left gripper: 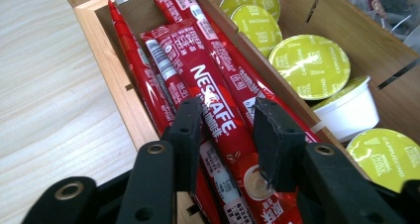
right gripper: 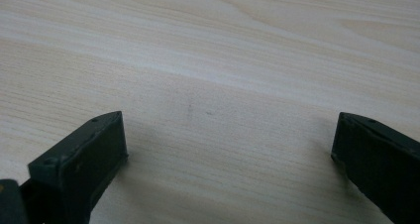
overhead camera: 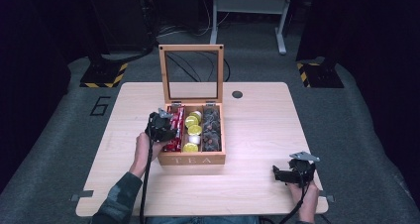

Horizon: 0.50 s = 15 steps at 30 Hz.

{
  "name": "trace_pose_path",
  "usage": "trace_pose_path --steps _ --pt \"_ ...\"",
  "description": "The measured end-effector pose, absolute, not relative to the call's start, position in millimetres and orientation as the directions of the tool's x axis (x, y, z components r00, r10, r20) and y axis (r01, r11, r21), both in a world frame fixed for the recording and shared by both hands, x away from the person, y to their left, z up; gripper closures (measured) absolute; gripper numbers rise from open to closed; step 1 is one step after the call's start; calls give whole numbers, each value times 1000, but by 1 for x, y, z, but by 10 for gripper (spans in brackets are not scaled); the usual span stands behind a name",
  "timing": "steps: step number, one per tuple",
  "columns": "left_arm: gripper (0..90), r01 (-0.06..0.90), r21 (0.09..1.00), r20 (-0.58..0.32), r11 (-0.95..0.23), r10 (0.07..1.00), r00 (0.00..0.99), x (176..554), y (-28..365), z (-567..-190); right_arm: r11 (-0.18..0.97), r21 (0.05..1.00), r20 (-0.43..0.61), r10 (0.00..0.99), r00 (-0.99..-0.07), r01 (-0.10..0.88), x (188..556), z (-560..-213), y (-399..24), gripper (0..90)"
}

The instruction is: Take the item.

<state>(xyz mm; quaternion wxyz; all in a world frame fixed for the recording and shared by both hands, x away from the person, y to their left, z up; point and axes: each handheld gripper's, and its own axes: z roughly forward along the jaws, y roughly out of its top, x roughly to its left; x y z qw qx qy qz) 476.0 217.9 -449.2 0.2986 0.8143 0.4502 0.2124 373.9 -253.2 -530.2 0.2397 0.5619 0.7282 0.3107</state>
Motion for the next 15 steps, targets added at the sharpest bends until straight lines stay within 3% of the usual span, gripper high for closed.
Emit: trace_pose_path --steps 15 --pt "753 617 696 65 -368 888 455 477 219 -451 175 722 1 967 -254 669 374 -530 -253 0"
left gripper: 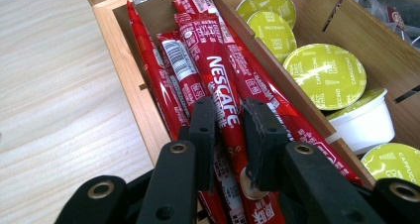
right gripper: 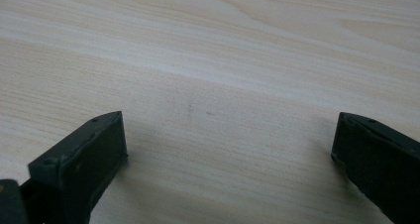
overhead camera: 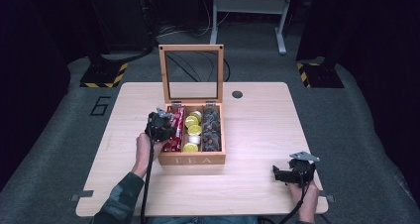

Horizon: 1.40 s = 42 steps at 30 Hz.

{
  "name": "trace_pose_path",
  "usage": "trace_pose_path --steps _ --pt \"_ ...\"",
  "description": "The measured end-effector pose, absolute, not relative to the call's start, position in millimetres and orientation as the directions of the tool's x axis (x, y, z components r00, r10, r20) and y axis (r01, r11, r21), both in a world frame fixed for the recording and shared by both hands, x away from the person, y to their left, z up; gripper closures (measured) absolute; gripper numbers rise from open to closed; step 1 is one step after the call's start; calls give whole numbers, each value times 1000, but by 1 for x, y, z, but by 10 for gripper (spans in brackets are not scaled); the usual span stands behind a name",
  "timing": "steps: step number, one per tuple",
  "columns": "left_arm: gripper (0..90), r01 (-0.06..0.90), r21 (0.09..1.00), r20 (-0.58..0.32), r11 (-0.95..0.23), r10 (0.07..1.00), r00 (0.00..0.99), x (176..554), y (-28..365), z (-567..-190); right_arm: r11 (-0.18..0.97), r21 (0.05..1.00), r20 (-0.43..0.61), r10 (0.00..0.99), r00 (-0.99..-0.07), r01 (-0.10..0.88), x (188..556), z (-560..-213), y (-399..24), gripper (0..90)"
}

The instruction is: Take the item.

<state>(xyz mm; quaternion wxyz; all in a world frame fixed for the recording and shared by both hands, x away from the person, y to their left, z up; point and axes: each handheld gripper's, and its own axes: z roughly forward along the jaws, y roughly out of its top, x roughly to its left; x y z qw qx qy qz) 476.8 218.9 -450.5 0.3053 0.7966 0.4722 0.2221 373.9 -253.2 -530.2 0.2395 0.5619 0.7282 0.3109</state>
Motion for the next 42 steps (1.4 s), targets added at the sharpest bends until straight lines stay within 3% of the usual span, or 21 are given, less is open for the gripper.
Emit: trace_pose_path --steps 18,42 --pt "820 589 729 45 -349 883 467 470 219 -444 175 722 0 967 -254 669 374 -530 -253 0" --pt "826 517 784 61 -343 872 485 456 229 -420 175 722 1 967 -254 670 374 -530 -253 0"
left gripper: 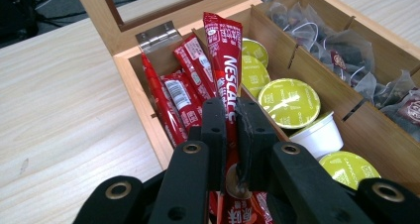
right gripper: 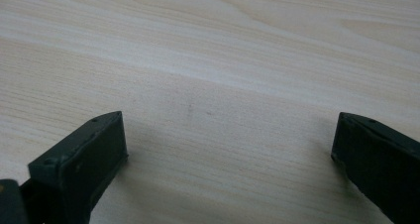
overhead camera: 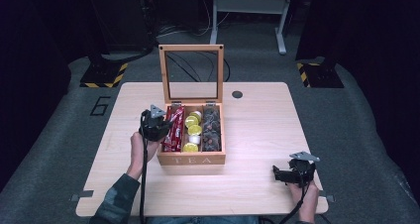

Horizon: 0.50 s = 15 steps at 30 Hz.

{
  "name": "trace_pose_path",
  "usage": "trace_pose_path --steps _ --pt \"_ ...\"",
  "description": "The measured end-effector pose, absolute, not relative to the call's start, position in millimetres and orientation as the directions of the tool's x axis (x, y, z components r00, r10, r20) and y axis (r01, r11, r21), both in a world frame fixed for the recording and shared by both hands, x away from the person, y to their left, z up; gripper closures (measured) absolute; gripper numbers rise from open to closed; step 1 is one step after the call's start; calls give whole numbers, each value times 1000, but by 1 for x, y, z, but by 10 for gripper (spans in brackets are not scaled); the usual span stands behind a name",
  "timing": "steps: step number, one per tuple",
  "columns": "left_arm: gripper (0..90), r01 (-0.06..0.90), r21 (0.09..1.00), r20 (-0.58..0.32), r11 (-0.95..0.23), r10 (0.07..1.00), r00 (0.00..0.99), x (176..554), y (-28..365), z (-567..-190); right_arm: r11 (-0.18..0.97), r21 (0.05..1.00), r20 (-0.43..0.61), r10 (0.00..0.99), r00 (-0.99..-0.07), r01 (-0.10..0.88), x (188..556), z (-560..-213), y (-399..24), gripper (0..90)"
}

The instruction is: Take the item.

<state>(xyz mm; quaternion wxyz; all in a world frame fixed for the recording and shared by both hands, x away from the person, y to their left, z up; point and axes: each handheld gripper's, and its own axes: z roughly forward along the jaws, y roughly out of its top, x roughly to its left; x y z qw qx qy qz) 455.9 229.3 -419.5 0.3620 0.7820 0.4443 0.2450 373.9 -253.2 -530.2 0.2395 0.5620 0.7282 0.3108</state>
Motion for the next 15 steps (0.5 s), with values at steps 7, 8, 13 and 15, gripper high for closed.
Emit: trace_pose_path --steps 7,8,13,15 --pt "825 503 795 71 -341 874 481 453 237 -414 175 722 1 968 -253 670 374 -530 -253 0" --pt "825 502 796 67 -336 875 479 452 238 -414 175 722 0 967 -254 669 374 -530 -253 0" --pt "825 495 803 71 -331 878 473 451 244 -410 175 722 0 967 -254 669 374 -530 -253 0" --pt "826 493 803 77 -335 879 471 450 246 -408 175 722 1 967 -253 670 374 -530 -253 0"
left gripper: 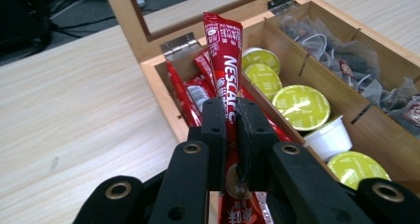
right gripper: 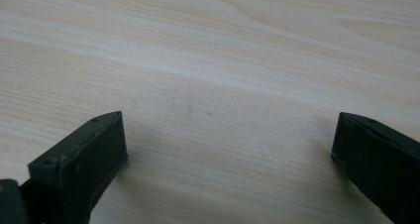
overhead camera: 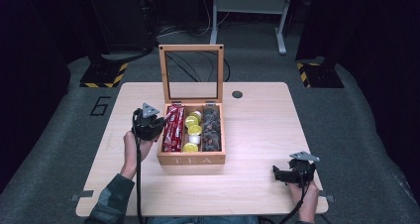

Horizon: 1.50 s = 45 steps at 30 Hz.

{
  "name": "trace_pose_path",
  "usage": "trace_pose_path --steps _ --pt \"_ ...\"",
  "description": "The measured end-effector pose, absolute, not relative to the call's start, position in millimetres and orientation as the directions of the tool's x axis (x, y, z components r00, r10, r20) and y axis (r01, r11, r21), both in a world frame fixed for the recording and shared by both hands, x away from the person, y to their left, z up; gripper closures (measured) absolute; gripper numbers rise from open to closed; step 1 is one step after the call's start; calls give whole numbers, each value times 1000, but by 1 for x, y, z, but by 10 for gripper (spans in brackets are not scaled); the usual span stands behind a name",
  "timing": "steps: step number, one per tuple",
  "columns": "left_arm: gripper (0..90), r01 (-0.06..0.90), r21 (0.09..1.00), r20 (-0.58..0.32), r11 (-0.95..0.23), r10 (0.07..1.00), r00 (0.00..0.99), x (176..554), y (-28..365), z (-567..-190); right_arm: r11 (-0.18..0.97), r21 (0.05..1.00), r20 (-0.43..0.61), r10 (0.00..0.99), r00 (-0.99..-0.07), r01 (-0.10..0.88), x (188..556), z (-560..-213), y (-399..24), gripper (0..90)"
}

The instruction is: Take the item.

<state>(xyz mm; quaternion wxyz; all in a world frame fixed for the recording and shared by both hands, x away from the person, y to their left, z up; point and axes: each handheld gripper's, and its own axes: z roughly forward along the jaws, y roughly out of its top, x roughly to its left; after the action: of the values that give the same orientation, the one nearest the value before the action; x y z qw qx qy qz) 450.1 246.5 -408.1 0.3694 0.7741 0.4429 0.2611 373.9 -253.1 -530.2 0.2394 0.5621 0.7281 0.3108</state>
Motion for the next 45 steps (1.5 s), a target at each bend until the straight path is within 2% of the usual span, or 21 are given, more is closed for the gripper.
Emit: trace_pose_path --steps 45 --pt "825 497 822 86 -277 924 373 456 296 -407 175 723 0 968 -253 669 374 -530 -253 1"
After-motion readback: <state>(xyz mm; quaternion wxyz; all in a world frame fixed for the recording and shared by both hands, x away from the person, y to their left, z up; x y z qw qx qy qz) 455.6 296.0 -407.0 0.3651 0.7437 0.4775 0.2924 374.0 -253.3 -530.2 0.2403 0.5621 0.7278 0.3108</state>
